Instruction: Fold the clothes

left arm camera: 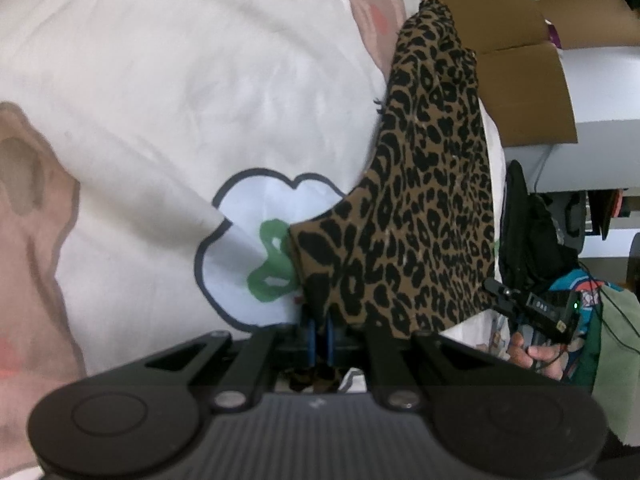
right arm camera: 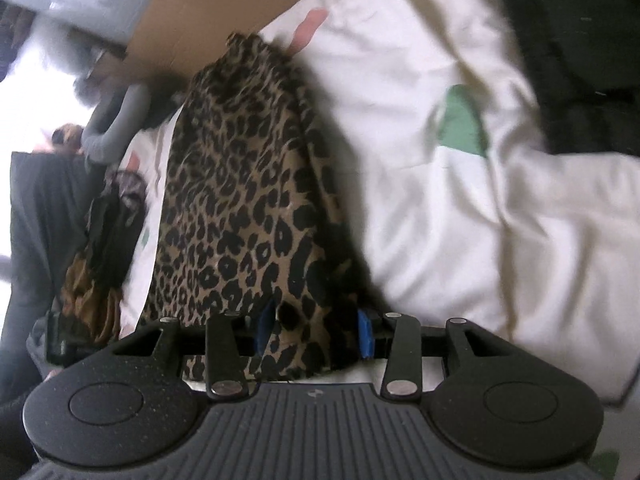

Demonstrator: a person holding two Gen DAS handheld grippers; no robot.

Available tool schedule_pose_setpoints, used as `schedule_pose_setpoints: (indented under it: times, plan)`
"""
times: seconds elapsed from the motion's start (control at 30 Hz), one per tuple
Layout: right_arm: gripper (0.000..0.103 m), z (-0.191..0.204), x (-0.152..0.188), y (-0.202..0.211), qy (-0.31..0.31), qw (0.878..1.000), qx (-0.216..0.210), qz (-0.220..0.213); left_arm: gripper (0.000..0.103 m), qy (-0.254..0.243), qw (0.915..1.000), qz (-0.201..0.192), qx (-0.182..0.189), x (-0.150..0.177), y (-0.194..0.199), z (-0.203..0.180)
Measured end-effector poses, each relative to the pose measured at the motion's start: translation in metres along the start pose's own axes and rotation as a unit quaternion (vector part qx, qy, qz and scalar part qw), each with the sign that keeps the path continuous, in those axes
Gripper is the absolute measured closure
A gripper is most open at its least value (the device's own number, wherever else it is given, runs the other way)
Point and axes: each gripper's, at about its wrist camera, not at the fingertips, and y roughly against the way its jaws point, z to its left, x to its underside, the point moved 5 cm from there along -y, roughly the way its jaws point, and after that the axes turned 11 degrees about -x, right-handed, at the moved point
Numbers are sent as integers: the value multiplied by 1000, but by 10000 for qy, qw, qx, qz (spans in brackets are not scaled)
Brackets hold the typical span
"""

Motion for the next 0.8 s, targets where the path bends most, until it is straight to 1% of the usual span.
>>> schedule_pose_setpoints:
  times: [0.03, 0.07, 0.13, 0.17, 0.2, 0.3, 0.4, 0.53, 0.63, 0.8]
  plan:
    - [57, -2, -2, -1, -45, 9999, -65, 78, 97, 0, 10000, 3, 1, 0, 0, 0]
    - [60, -5, -4, -1, -113, 9998, -118, 138, 97, -1, 10000, 4, 0, -1, 0, 0]
    - [77, -7, -6, -1, -181, 9995, -111, 216, 97, -26, 10000, 0, -21, -1, 0, -3]
    - [88, -8, -7, -1, -203, 9995, -86, 247, 97, -39, 10000, -2, -32, -1, 0, -5]
    - [94, -9, -7, -1, -224, 9993, -61, 278, 98, -51, 10000, -4, -43, -1, 1, -6]
    - [97, -6, -8, -1, -247, 9991, 52, 339, 98, -84, 9999, -14, -63, -2, 2, -11]
    - [98, 4, -7, 5, -291, 9991, 114, 270, 98, -119, 9999, -57, 35, -4, 16, -18]
    - [98, 15, -2, 18, -477, 9988, -46, 133, 98, -238, 9996, -86, 85, -4, 35, -27]
    - [98, 25, 5, 27, -551, 9983, -132, 147, 98, -385, 9992, -55, 69, -4, 49, -30]
    - [98, 38, 21, 40, -660, 9972, -287, 210, 98, -413, 9991, -12, 132, 1, 73, -29]
